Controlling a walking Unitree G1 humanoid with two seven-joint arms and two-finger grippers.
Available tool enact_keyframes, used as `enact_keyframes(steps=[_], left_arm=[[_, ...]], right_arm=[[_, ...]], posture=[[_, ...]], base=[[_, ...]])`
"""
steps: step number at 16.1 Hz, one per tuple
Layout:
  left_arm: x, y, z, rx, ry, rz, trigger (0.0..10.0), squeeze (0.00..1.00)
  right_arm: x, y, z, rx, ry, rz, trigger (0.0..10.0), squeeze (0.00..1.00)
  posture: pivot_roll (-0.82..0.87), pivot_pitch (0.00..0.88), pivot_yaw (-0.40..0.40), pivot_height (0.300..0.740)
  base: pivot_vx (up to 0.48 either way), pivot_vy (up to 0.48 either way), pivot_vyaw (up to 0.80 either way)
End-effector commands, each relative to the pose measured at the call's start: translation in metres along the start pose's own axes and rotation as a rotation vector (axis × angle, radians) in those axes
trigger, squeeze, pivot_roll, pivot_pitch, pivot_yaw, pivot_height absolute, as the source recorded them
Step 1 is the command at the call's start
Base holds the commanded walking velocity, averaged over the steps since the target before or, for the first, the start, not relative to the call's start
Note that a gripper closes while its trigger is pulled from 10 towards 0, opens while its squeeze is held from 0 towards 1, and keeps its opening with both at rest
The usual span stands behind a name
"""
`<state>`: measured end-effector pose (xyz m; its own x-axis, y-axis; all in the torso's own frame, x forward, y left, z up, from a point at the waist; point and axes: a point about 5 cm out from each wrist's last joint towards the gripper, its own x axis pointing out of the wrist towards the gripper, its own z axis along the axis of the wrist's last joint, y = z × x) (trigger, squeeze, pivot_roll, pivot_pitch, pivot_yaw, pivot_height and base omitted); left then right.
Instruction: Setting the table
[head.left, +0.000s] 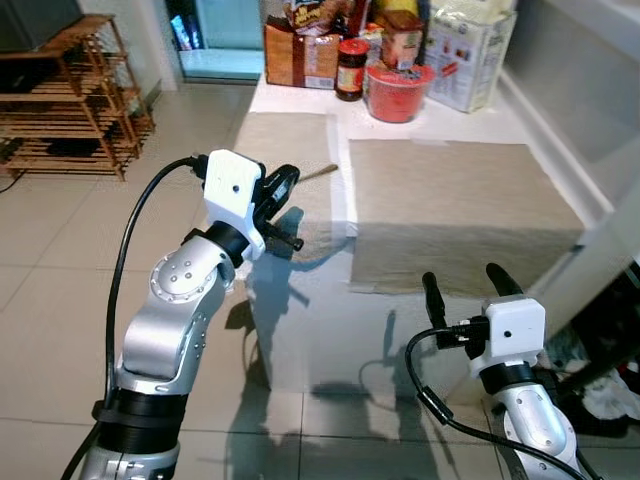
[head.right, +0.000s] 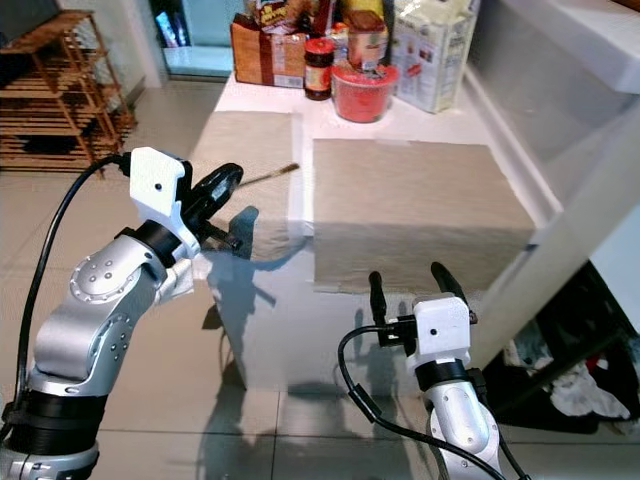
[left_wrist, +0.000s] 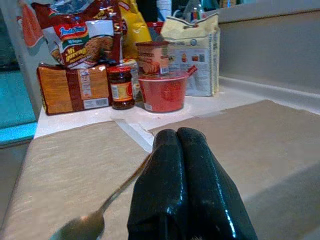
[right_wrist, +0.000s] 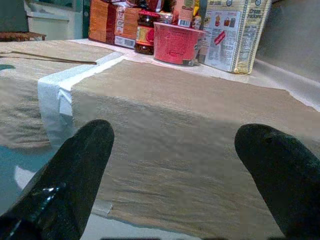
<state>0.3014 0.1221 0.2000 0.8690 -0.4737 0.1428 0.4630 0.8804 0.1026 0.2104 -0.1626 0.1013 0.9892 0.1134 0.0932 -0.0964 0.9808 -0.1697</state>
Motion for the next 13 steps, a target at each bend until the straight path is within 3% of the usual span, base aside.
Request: enact_keyframes(steps=[1,8,11,13], left_arm=[[0.001,0.0006,-0.0012,0.009,0.009,0.018,10.0,0.0],[0.005,0.0025,0.0002,0.004,0.001,0.068,10.0,0.0],[0.0053,0.0026,0.0022,0.0,-0.011,0.071,10.0,0.0],[0.0081,0.0022,0.0076,0.045,-0.017,0.059,10.0,0.0]], right_arm=[[-0.0001,-0.0024,0.0026,-0.003,-0.007,-0.003,10.0,0.0],[-0.0029,-0.0041,-0.0044,-0.002,0.01,0.003,10.0,0.0],[-0.0029,-0.0028,-0.0037,-0.001,0.006,0.008,10.0,0.0],[-0.0029,-0.0019,-0.0004,-0.001,-0.003,0.012,10.0,0.0]], posture=[[-0.08,0.018,0.004,0.736],[-0.09,0.021,0.002,0.736],[-0.09,0.021,0.001,0.736],[-0.09,0.022,0.0,0.736]], base=[[0.435,0.0,0.0],[0.427,0.0,0.0],[0.0,0.0,0.0],[0.0,0.0,0.0]])
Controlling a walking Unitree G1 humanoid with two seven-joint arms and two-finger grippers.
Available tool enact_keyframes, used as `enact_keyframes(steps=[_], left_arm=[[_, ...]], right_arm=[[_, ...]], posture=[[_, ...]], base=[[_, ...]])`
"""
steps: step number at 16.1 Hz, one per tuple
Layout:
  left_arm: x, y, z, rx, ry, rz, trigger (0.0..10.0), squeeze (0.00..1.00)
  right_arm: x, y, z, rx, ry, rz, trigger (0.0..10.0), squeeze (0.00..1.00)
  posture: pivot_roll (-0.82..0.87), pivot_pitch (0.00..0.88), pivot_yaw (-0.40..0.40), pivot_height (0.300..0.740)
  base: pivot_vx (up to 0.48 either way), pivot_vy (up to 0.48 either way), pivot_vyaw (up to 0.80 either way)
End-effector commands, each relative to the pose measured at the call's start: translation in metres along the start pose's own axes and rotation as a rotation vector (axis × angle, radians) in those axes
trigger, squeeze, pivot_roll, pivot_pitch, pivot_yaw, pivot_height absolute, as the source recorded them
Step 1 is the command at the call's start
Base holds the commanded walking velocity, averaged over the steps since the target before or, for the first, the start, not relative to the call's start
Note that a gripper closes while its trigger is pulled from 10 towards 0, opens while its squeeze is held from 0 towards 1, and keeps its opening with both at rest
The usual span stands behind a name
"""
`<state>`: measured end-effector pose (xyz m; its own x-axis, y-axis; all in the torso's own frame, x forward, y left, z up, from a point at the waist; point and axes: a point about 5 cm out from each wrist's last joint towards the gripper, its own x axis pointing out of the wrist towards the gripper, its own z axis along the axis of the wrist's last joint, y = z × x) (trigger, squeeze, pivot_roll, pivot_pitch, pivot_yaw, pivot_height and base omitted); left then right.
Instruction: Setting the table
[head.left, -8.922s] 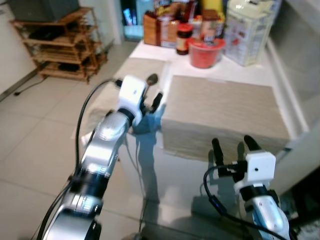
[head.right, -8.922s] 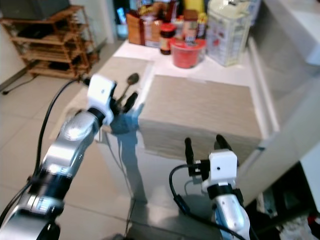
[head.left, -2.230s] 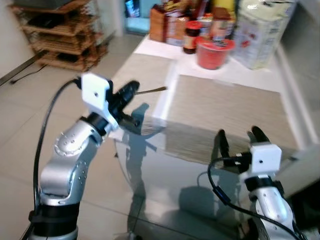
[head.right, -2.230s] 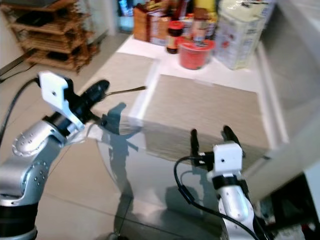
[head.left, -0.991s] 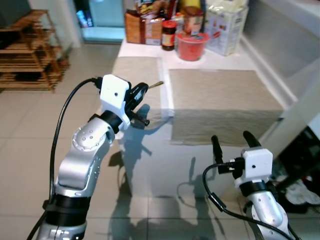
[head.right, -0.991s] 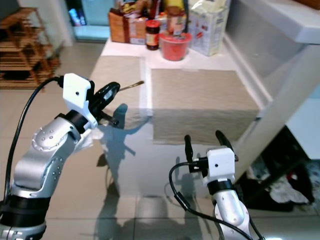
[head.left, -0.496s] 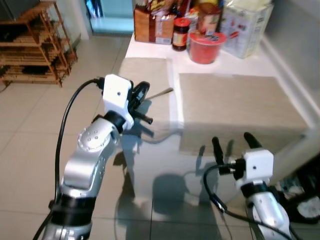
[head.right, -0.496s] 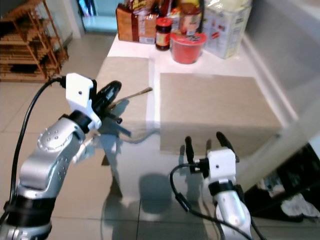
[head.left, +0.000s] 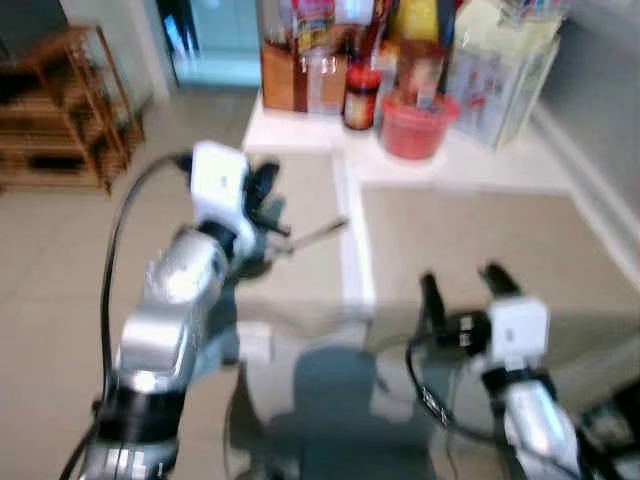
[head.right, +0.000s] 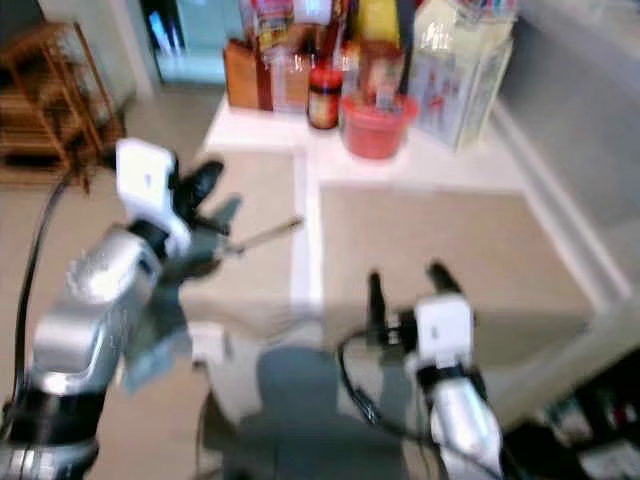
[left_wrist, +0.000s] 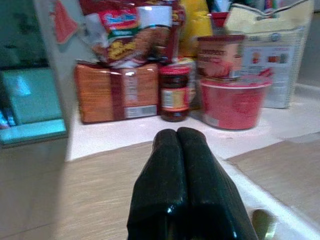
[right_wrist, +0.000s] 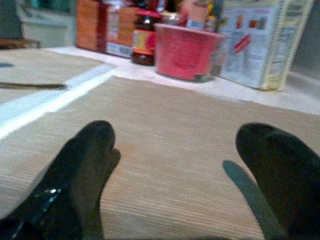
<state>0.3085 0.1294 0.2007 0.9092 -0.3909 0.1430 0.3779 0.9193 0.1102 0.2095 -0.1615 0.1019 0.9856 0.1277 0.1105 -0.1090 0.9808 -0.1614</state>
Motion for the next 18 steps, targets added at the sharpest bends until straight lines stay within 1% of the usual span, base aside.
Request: enact_keyframes(steps=[1,3,5,6,7,8,9,11,12,14,17,18], left_arm=[[0.006,-0.007,0.01,0.027,-0.027,-0.031,10.0,0.0],[0.008,-0.006,0.01,0.027,-0.015,-0.027,10.0,0.0],[0.008,-0.005,0.007,0.028,0.008,-0.037,10.0,0.0],[0.008,-0.005,0.006,0.051,0.029,-0.065,10.0,0.0],[0.006,-0.008,0.005,0.088,0.063,-0.123,10.0,0.0],[0.004,-0.006,0.002,0.114,0.106,-0.151,10.0,0.0],[0.003,-0.003,0.001,0.136,0.124,-0.159,10.0,0.0],[0.005,0.005,0.0,0.155,0.151,-0.133,10.0,0.0],[0.006,0.009,-0.003,0.157,0.168,-0.113,0.0,0.0],[0.004,0.011,-0.013,0.172,0.21,-0.106,0.0,0.0],[0.003,0.007,-0.014,0.172,0.21,-0.131,0.0,0.0],[0.004,0.006,-0.017,0.181,0.235,-0.14,0.0,0.0]], right_arm=[[-0.002,-0.003,0.001,-0.012,0.01,0.005,10.0,0.0],[0.005,-0.007,0.01,-0.012,-0.016,0.0,10.0,0.0],[0.007,-0.01,0.01,-0.021,-0.023,-0.006,10.0,0.0],[0.007,-0.011,0.008,-0.026,-0.013,-0.008,10.0,0.0],[0.007,-0.011,0.006,-0.02,-0.004,-0.009,10.0,0.0],[0.006,-0.01,0.005,-0.014,0.004,-0.006,10.0,0.0],[0.007,-0.008,0.005,-0.01,0.007,-0.004,10.0,0.0],[0.007,-0.007,0.005,-0.005,0.01,-0.001,10.0,0.0],[0.007,-0.004,0.006,-0.003,0.011,0.002,10.0,0.0],[0.006,-0.002,0.007,-0.001,0.012,0.005,10.0,0.0],[0.005,-0.002,0.006,-0.004,0.021,0.007,10.0,0.0],[0.004,-0.002,0.004,-0.003,0.027,0.008,10.0,0.0]], posture=[[-0.09,0.02,0.002,0.736],[-0.09,0.02,0.002,0.736],[-0.09,0.01,0.002,0.736],[-0.09,0.01,0.002,0.736],[-0.08,0.006,0.001,0.736],[-0.08,0.005,0.003,0.736],[-0.08,0.007,0.005,0.736],[-0.07,0.01,0.005,0.736],[-0.07,0.01,0.006,0.736],[-0.07,0.01,0.005,0.736],[-0.08,0.011,0.004,0.736],[-0.08,0.013,0.003,0.736]], base=[[0.0,0.0,0.0],[0.0,0.0,0.0],[0.0,0.0,0.0],[0.0,0.0,0.0],[0.0,0.0,0.0],[0.0,0.0,0.0],[0.0,0.0,0.0],[0.0,0.0,0.0],[0.0,0.0,0.0],[0.0,0.0,0.0],[0.0,0.0,0.0],[0.0,0.0,0.0]])
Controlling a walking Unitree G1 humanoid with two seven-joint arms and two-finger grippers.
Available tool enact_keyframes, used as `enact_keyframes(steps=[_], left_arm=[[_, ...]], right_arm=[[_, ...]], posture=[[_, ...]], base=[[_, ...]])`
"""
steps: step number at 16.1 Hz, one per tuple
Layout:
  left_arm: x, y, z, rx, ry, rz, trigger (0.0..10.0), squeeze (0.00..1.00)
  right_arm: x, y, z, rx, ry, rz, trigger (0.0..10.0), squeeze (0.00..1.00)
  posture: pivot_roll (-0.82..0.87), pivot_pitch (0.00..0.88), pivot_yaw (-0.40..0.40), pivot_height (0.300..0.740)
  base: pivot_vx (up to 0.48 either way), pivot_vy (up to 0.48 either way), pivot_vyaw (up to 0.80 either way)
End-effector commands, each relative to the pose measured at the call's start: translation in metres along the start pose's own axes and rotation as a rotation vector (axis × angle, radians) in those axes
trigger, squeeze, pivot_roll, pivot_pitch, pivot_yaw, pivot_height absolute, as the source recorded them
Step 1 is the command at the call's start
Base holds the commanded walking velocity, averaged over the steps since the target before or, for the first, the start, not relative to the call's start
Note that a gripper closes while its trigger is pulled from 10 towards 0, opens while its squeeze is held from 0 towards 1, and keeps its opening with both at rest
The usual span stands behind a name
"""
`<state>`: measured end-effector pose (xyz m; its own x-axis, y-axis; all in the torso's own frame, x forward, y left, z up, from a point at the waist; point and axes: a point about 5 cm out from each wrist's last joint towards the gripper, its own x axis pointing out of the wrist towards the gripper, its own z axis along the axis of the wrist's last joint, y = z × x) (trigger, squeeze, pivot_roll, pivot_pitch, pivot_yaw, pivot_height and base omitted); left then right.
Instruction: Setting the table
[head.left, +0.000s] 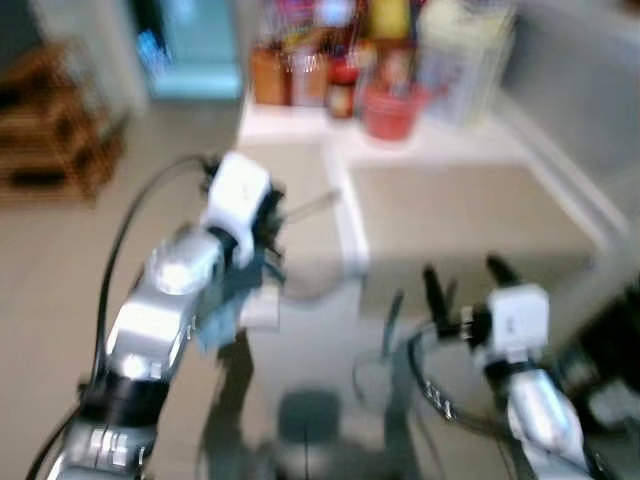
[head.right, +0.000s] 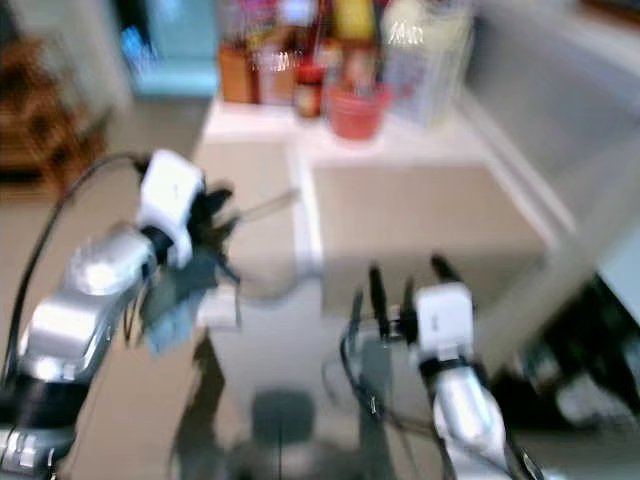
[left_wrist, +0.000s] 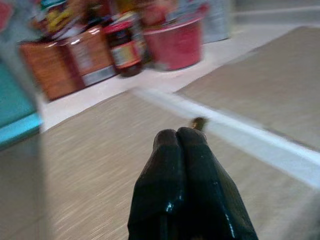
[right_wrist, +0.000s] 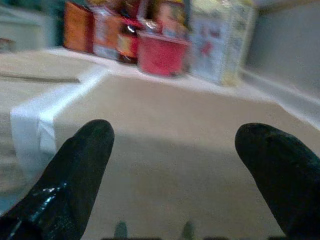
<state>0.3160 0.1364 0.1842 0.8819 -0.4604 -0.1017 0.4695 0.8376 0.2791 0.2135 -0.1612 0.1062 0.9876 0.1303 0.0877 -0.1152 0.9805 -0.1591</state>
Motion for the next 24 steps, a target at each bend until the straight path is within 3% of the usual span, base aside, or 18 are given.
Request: enact_keyframes(steps=[1,2,3,4,5,11,22,23,24], left_arm=[[0.003,-0.001,0.001,0.013,0.012,-0.016,0.0,0.0],[0.005,0.001,0.002,0.01,0.021,0.009,0.0,0.0],[0.008,0.001,0.003,0.014,0.018,0.018,10.0,0.0],[0.009,0.004,0.005,-0.003,0.005,0.051,10.0,0.64],[0.009,0.007,0.005,-0.029,0.003,0.079,10.0,1.0],[0.01,0.008,0.009,-0.044,-0.041,0.136,10.0,1.0],[0.023,0.016,0.001,-0.014,0.014,0.183,10.0,0.97],[0.024,0.015,0.0,-0.017,0.016,0.182,10.0,0.0],[0.024,0.015,-0.001,-0.032,0.01,0.191,10.0,0.0]], right_arm=[[-0.001,-0.001,-0.002,-0.006,0.009,0.003,10.0,0.0],[-0.001,-0.001,-0.003,-0.005,0.012,0.002,10.0,0.0],[-0.002,0.0,-0.004,-0.003,0.016,0.002,10.0,0.0],[-0.002,0.0,-0.005,-0.002,0.018,0.002,10.0,0.0],[-0.003,0.0,-0.005,-0.002,0.02,0.003,10.0,0.0],[-0.004,-0.002,-0.009,-0.004,0.028,0.001,10.0,0.0],[-0.006,0.0,-0.016,-0.002,0.031,0.007,10.0,0.0],[-0.006,0.0,-0.017,-0.002,0.029,0.008,10.0,0.0],[-0.006,0.0,-0.016,-0.003,0.027,0.007,10.0,0.0]], posture=[[-0.08,0.013,0.003,0.736],[-0.08,0.016,0.007,0.736],[-0.08,0.016,0.007,0.736],[-0.08,0.017,0.01,0.736],[-0.08,0.017,0.01,0.736],[-0.08,0.024,0.007,0.736],[-0.09,0.0,0.014,0.736],[-0.09,0.0,0.015,0.736],[-0.09,0.0,0.015,0.736]], base=[[0.0,0.0,0.0],[0.0,0.0,0.0],[0.0,0.0,0.0],[0.0,0.0,0.0],[0.0,0.0,0.0],[0.0,0.0,0.0],[0.0,0.0,0.0],[0.0,0.0,0.0],[0.0,0.0,0.0]])
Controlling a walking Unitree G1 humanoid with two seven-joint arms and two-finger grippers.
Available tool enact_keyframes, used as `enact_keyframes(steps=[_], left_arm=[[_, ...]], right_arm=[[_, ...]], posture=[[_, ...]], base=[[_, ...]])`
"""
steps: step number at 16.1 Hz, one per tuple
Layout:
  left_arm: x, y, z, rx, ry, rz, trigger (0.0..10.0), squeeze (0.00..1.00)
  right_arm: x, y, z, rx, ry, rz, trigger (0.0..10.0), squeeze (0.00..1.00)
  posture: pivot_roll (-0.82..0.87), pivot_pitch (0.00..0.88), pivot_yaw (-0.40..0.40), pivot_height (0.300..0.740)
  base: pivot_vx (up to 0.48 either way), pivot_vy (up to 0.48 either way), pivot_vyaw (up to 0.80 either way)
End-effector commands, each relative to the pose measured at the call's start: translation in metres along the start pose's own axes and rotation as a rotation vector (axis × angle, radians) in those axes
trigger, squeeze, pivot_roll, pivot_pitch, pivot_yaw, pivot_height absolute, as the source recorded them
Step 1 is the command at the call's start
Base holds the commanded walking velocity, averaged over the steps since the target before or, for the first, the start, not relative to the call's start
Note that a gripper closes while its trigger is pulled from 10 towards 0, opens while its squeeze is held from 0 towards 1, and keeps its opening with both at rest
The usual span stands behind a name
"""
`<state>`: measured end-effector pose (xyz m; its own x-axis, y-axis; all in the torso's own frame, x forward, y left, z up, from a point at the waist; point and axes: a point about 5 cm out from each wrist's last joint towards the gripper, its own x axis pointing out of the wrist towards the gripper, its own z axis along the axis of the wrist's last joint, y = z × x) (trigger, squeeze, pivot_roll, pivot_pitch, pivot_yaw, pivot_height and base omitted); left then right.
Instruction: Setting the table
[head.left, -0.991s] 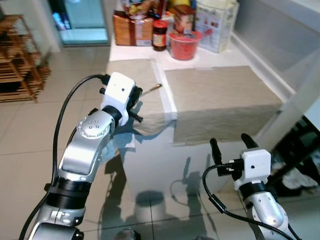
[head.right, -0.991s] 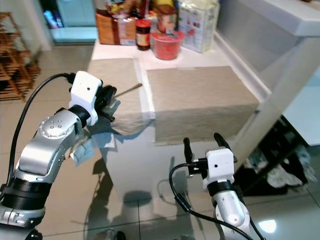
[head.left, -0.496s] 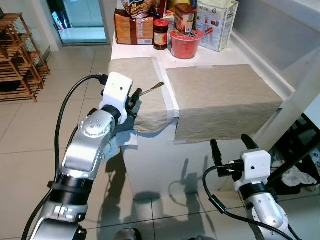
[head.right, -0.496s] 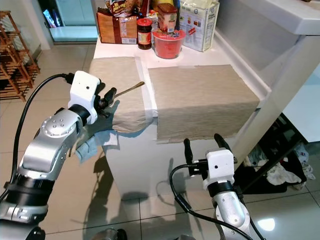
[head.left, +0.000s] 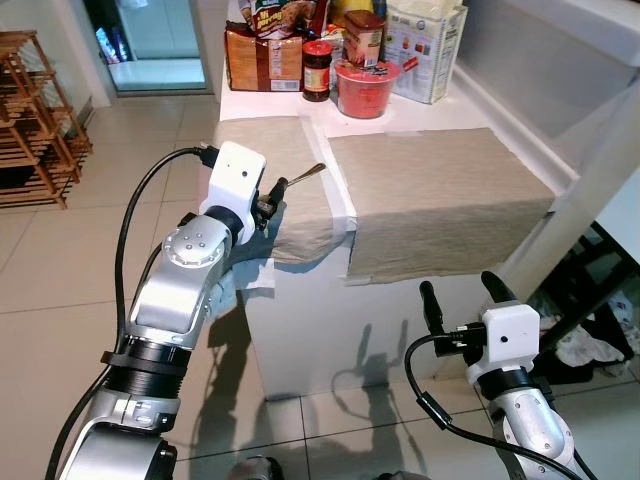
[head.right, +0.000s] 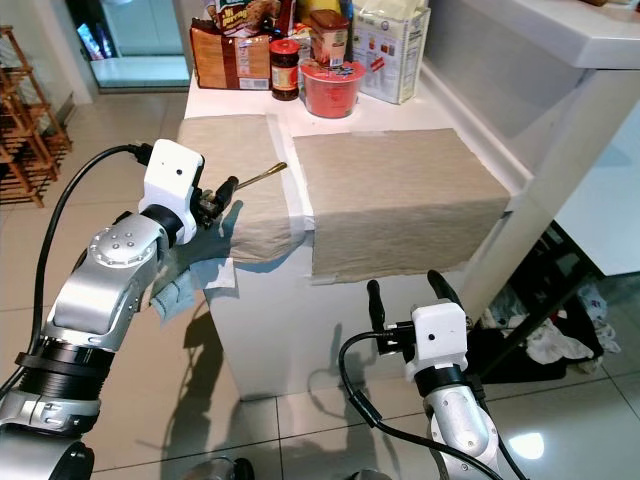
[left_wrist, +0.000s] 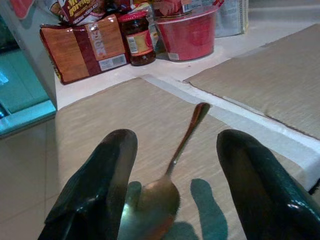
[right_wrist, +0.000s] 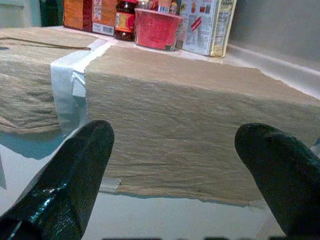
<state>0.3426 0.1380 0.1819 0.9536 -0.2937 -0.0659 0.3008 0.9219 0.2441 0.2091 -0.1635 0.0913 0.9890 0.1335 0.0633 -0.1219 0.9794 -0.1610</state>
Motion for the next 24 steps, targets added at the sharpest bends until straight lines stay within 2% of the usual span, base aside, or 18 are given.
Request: enact_keyframes(steps=[1,5,7,10,13,17,19,20,22,23,24], left_arm=[[0.001,0.0,0.005,-0.02,-0.034,0.016,10.0,0.0],[-0.005,-0.006,0.011,-0.17,-0.134,0.046,10.0,0.0],[-0.005,-0.009,0.012,-0.192,-0.144,0.05,10.0,0.0],[-0.005,-0.015,0.012,-0.189,-0.142,0.027,10.0,0.0],[-0.005,-0.014,0.012,-0.176,-0.143,0.028,10.0,0.0],[-0.002,-0.01,0.009,-0.18,-0.113,0.08,10.0,0.0],[-0.003,-0.008,0.008,-0.19,-0.11,0.1,10.0,0.0],[-0.003,-0.008,0.01,-0.18,-0.114,0.101,10.0,0.0],[-0.003,-0.006,0.01,-0.154,-0.105,0.102,10.0,0.0],[-0.001,-0.005,0.007,-0.093,-0.067,0.081,10.0,0.0],[0.003,-0.002,0.004,-0.071,-0.011,0.067,10.0,0.0]], right_arm=[[0.0,-0.001,-0.002,-0.002,0.001,0.0,10.0,0.0],[0.002,0.0,0.002,-0.012,-0.012,0.006,10.0,0.0],[0.002,0.0,0.004,-0.013,-0.016,0.007,10.0,0.0],[0.002,-0.001,0.006,-0.012,-0.019,0.006,10.0,0.0],[0.002,-0.001,0.007,-0.013,-0.019,0.007,10.0,0.0],[0.002,0.0,0.008,-0.013,-0.016,0.008,10.0,0.0],[0.001,-0.001,0.011,-0.006,-0.037,-0.003,10.0,0.0],[0.0,-0.001,0.019,-0.017,-0.083,-0.008,10.0,0.0],[-0.002,-0.002,0.026,-0.029,-0.105,-0.008,10.0,0.0],[-0.005,-0.002,0.026,-0.03,-0.103,-0.009,10.0,0.0],[-0.007,-0.003,0.026,-0.032,-0.096,-0.007,10.0,0.0]], posture=[[-0.09,0.0,0.013,0.736],[-0.09,0.0,0.011,0.736],[-0.09,0.0,0.01,0.736],[-0.09,0.001,0.01,0.736],[-0.09,0.005,0.008,0.736],[-0.1,0.007,0.007,0.736],[-0.1,0.007,0.007,0.736],[-0.09,0.008,0.007,0.736],[-0.09,0.008,0.007,0.736],[-0.1,0.001,0.006,0.736],[-0.1,0.001,0.006,0.736]], base=[[0.0,0.0,0.0],[0.18,0.0,0.0],[0.48,0.0,0.0],[0.48,0.0,0.0],[0.48,0.0,0.0],[0.454,0.0,0.0],[0.0,0.0,0.0],[0.0,0.0,0.0],[0.0,0.0,0.0],[0.0,0.0,0.0],[0.0,0.0,0.0]])
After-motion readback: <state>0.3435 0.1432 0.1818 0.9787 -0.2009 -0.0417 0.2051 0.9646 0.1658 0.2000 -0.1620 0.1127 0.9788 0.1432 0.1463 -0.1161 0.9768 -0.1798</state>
